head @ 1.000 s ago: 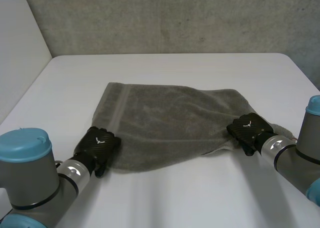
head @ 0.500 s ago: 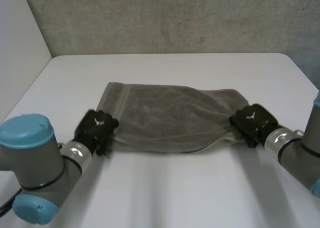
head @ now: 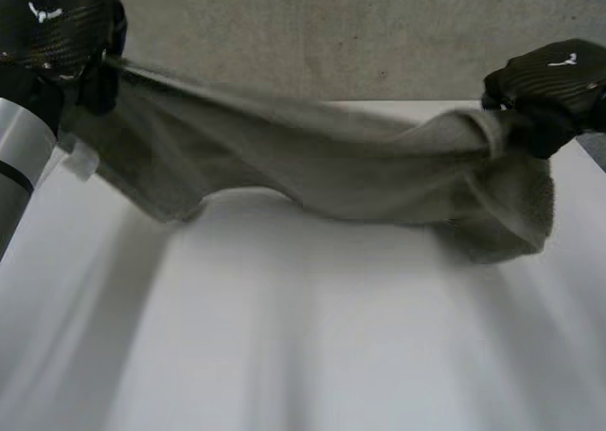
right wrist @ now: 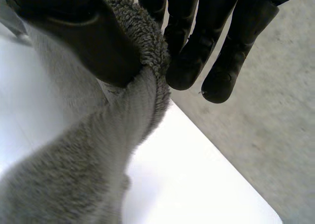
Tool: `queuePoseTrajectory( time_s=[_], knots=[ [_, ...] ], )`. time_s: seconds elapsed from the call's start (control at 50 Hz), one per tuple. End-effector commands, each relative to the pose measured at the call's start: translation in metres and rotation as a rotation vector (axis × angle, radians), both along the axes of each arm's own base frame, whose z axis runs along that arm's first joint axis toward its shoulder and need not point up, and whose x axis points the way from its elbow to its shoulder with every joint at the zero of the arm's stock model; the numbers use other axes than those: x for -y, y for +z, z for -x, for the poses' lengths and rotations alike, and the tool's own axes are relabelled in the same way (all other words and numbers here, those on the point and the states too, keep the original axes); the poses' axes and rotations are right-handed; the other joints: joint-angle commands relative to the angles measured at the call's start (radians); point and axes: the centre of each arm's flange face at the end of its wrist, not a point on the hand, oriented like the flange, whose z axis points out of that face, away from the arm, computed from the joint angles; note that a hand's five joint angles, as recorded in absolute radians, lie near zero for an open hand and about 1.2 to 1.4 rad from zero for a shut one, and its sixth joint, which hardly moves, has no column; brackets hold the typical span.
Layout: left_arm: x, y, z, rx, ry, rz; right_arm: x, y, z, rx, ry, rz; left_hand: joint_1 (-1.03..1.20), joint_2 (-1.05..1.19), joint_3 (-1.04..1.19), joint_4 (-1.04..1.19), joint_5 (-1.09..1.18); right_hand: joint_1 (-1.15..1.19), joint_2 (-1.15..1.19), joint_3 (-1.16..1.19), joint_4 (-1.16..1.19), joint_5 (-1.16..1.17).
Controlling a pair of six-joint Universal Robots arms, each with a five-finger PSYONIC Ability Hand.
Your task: Fold the towel.
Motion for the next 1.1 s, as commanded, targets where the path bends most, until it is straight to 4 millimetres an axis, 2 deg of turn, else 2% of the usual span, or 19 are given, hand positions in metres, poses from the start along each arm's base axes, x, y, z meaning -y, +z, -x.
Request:
queuePoseTrajectory(
  time_s=[0.02, 0.16, 0.24, 0.28, 0.32, 0.38, 0.4, 0.42, 0.44, 0.48, 0.56, 0.66, 0.7, 0.76, 0.8, 0.86, 0.92, 0.96, 1.1],
  knots=[
    [0.037, -0.063, -0.002, 0.116, 0.038, -0.294, 0.030, -0.033, 0.009, -0.184, -0.015, -0.100, -0.037, -0.126, -0.151, -0.126, -0.249, 0.080, 0.075, 0.050, 0.059, 0.064],
    [0.064, -0.119, 0.009, 0.281, 0.028, -0.426, 0.043, -0.079, -0.020, -0.286, 0.054, -0.175, -0.037, -0.126, -0.151, -0.126, -0.249, 0.080, 0.075, 0.050, 0.059, 0.064],
    [0.079, -0.116, 0.014, 0.273, 0.030, -0.393, 0.056, -0.082, -0.034, -0.278, 0.066, -0.113, -0.037, -0.126, -0.151, -0.126, -0.249, 0.080, 0.075, 0.050, 0.059, 0.064],
    [0.088, -0.106, 0.017, 0.251, 0.034, -0.348, 0.065, -0.074, -0.041, -0.259, 0.057, -0.031, -0.037, -0.126, -0.151, -0.126, -0.249, 0.080, 0.075, 0.050, 0.059, 0.064],
    [0.102, -0.070, 0.027, 0.167, 0.032, -0.192, 0.084, -0.041, -0.054, -0.151, 0.018, 0.207, -0.037, -0.126, -0.151, -0.126, -0.249, 0.080, 0.075, 0.050, 0.059, 0.064],
    [0.109, -0.050, 0.029, 0.104, 0.031, -0.096, 0.095, -0.025, -0.060, -0.061, -0.002, 0.336, -0.037, -0.126, -0.151, -0.126, -0.249, 0.080, 0.075, 0.050, 0.059, 0.064],
    [0.114, -0.029, 0.031, 0.031, 0.026, 0.001, 0.102, -0.007, -0.061, 0.030, -0.023, 0.464, -0.037, -0.126, -0.151, -0.126, -0.249, 0.080, 0.075, 0.050, 0.059, 0.064],
    [0.114, -0.004, 0.030, -0.047, 0.019, 0.115, 0.103, 0.014, -0.059, 0.121, -0.042, 0.588, -0.037, -0.126, -0.151, -0.126, -0.249, 0.080, 0.075, 0.050, 0.059, 0.064],
    [0.114, -0.004, 0.030, -0.048, 0.019, 0.116, 0.103, 0.014, -0.059, 0.122, -0.043, 0.589, -0.037, -0.126, -0.151, -0.126, -0.249, 0.080, 0.075, 0.050, 0.059, 0.064],
    [0.106, 0.050, 0.019, -0.186, 0.019, 0.314, 0.085, 0.054, -0.051, 0.259, -0.038, 0.777, -0.037, -0.126, -0.151, -0.126, -0.249, 0.080, 0.075, 0.050, 0.059, 0.064],
    [0.097, 0.067, 0.011, -0.237, 0.036, 0.343, 0.075, 0.063, -0.042, 0.297, -0.036, 0.791, -0.037, -0.126, -0.151, -0.126, -0.249, 0.080, 0.075, 0.050, 0.059, 0.064],
    [0.097, 0.039, 0.009, -0.200, 0.048, 0.228, 0.074, 0.034, -0.039, 0.238, 0.003, 0.603, -0.037, -0.126, -0.151, -0.126, -0.249, 0.080, 0.075, 0.050, 0.059, 0.064],
    [0.095, 0.002, 0.009, -0.158, 0.049, 0.109, 0.065, 0.012, -0.044, 0.197, 0.078, 0.439, -0.037, -0.126, -0.151, -0.126, -0.249, 0.080, 0.075, 0.050, 0.059, 0.064],
    [0.093, -0.017, 0.009, -0.134, 0.043, 0.053, 0.062, -0.005, -0.047, 0.173, 0.116, 0.346, -0.037, -0.126, -0.151, -0.126, -0.249, 0.080, 0.075, 0.050, 0.059, 0.064],
    [0.085, -0.060, 0.007, -0.080, 0.021, -0.068, 0.057, -0.034, -0.049, 0.123, 0.167, 0.187, -0.037, -0.126, -0.151, -0.126, -0.249, 0.080, 0.075, 0.050, 0.059, 0.064],
    [0.069, -0.098, 0.007, -0.020, -0.024, -0.175, 0.052, -0.063, -0.044, 0.062, 0.191, 0.021, -0.037, -0.126, -0.151, -0.126, -0.249, 0.080, 0.075, 0.050, 0.059, 0.064],
    [0.060, -0.115, 0.007, 0.018, -0.047, -0.219, 0.049, -0.079, -0.040, 0.023, 0.191, -0.068, -0.037, -0.126, -0.151, -0.126, -0.249, 0.080, 0.075, 0.050, 0.059, 0.064],
    [0.047, -0.141, 0.008, 0.105, -0.077, -0.271, 0.044, -0.108, -0.033, -0.061, 0.201, -0.251, -0.037, -0.126, -0.151, -0.126, -0.249, 0.080, 0.075, 0.050, 0.059, 0.064],
    [0.043, -0.164, 0.001, 0.236, -0.056, -0.297, 0.035, -0.145, -0.026, -0.165, 0.246, -0.551, -0.037, -0.126, -0.151, -0.126, -0.249, 0.080, 0.075, 0.050, 0.059, 0.064]
  ],
)
